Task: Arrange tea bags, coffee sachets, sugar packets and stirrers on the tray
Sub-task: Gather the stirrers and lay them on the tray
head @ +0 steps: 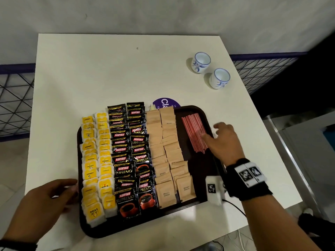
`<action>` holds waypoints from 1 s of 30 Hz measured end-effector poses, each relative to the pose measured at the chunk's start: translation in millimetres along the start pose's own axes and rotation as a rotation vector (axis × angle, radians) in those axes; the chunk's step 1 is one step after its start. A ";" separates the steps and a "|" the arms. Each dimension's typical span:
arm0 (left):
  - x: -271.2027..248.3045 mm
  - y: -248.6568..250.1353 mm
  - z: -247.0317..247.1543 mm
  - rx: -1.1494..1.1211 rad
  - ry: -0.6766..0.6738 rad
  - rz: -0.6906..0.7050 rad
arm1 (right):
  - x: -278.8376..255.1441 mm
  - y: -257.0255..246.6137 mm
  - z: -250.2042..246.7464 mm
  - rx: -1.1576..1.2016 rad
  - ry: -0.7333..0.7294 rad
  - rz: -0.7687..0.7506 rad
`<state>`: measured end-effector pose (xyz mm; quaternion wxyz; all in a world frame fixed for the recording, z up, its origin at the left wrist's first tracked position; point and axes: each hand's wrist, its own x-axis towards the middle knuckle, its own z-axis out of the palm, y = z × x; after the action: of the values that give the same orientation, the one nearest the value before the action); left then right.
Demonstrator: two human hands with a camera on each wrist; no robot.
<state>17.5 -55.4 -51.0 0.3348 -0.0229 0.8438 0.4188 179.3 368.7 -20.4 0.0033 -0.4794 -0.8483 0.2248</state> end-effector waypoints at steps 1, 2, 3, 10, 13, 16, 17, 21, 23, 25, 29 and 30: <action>-3.2 -1.9 -1.6 -0.004 -0.008 -0.020 | -8.1 12.4 -4.0 0.005 0.010 0.018; -6.4 -2.5 -2.6 -0.008 -0.016 -0.039 | -17.2 24.9 -6.9 -0.001 0.015 0.034; -9.2 -2.5 -2.7 -0.016 -0.030 -0.057 | -27.0 35.9 -8.6 -0.007 0.019 0.043; -22.7 -0.4 8.9 -0.009 -0.062 -0.060 | -81.2 31.2 8.7 0.020 -0.172 -0.099; -25.0 1.8 11.1 -0.005 -0.043 -0.043 | -89.1 18.8 18.2 0.058 -0.346 -0.081; -25.9 -0.5 11.0 -0.011 -0.031 -0.050 | -95.5 12.6 22.7 0.092 -0.399 -0.082; -25.6 -2.5 11.1 -0.011 -0.027 -0.054 | -96.8 11.7 24.0 0.092 -0.404 -0.088; -25.8 -6.4 12.3 -0.007 -0.006 -0.056 | -98.3 10.6 25.2 0.106 -0.409 -0.116; -26.1 -6.8 12.6 -0.010 -0.008 -0.061 | -99.5 9.7 22.8 0.122 -0.418 -0.123; -25.9 -8.7 12.3 -0.010 -0.006 -0.064 | -100.0 9.3 20.9 0.150 -0.422 -0.130; -24.5 -9.9 12.3 -0.001 -0.011 -0.067 | -99.8 7.2 19.8 0.183 -0.427 -0.125; -24.3 -9.4 12.4 -0.002 -0.011 -0.069 | -99.9 6.8 19.4 0.184 -0.432 -0.124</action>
<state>46.0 -58.4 -48.6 0.3538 -0.0500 0.8402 0.4078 234.5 282.9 -19.5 -0.1209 -0.3648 -0.8331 0.3979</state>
